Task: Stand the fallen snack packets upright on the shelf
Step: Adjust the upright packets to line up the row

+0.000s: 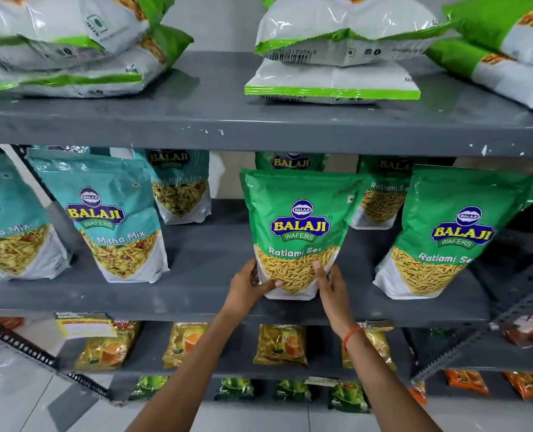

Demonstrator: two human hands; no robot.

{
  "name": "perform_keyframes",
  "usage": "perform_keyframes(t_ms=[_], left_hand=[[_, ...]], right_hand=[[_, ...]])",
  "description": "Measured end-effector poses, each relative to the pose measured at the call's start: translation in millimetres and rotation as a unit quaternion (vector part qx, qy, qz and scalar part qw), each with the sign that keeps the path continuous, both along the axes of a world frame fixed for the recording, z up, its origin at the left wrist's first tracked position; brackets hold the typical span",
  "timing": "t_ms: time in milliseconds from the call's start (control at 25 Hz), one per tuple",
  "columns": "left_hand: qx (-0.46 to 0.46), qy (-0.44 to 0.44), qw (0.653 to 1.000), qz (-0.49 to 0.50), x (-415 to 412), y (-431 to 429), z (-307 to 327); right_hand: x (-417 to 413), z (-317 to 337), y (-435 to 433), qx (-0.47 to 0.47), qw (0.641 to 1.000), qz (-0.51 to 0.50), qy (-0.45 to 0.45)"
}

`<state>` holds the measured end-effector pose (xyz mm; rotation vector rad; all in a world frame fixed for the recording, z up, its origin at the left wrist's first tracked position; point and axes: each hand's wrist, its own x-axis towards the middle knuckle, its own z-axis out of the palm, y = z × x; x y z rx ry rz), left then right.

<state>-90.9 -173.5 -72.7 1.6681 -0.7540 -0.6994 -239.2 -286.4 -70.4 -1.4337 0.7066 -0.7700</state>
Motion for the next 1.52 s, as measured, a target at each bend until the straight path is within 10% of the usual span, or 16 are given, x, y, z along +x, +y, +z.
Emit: perform_keyframes(t_ms=[280, 640, 800, 1040, 1520], left_hand=[[-0.021, -0.165, 0.985, 0.049, -11.8, 19.2, 39.4], [-0.115, -0.392, 0.885, 0.221, 70.2, 102.6, 65.3], [-0.066, -0.317, 0.898, 0.296, 148.0, 157.2, 39.6], [-0.103, -0.038, 0.984, 0.138, 210.1, 194.1, 6.7], [-0.038, -0.009, 0.995, 0.093, 187.4, 197.2, -10.0]], right_hand=[[17.1, 37.2, 41.0, -0.248, 0.945, -0.211, -0.031], [144.0, 61.1, 140.9, -0.314, 0.941, -0.065, -0.108], [214.4, 38.9, 179.4, -0.239, 0.967, -0.031, -0.085], [262.2, 3.1, 192.6, -0.075, 0.997, 0.021, 0.014], [217.8, -5.2, 184.1, -0.035, 0.997, 0.07, 0.008]])
